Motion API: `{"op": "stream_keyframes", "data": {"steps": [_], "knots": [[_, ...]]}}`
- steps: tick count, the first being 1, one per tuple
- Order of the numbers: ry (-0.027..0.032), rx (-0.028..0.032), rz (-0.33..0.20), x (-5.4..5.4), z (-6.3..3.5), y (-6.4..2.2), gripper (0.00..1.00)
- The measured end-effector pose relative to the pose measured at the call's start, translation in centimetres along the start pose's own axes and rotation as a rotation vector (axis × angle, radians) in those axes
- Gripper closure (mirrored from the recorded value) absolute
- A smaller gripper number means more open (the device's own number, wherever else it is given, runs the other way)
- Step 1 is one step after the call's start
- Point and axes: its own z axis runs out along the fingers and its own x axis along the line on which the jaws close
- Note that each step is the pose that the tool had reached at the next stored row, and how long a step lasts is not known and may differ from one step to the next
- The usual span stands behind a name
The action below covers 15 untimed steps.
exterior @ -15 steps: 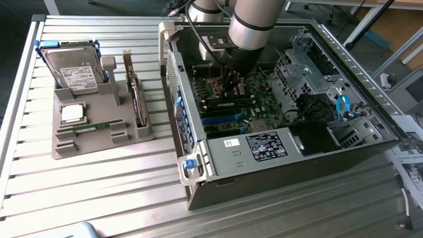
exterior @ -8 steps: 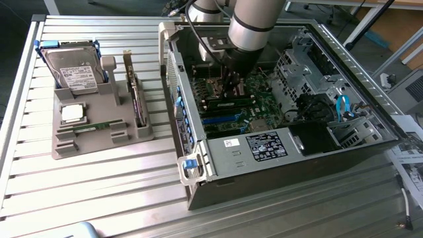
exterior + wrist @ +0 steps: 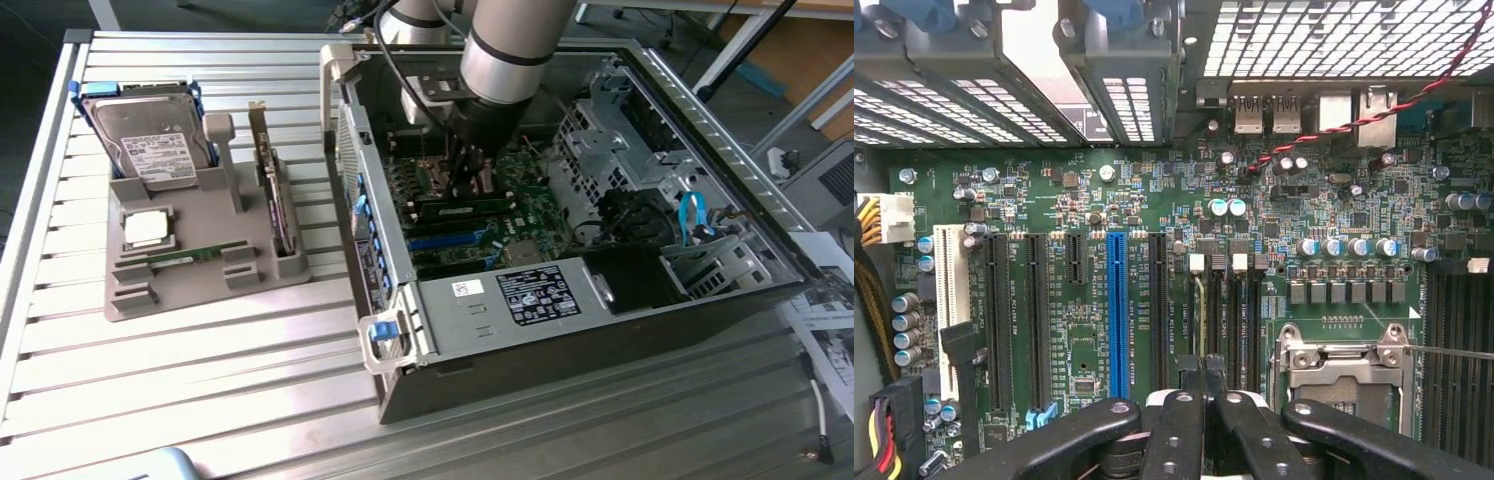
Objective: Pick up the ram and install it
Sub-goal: 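Press down the ram until it locks into place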
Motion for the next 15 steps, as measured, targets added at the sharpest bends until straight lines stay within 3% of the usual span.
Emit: {"op": "stream_keyframes", "data": {"steps": [15], "knots": [[-0.0003, 0.0001, 0.000, 0.02, 0.30, 0.01, 0.89]]}}
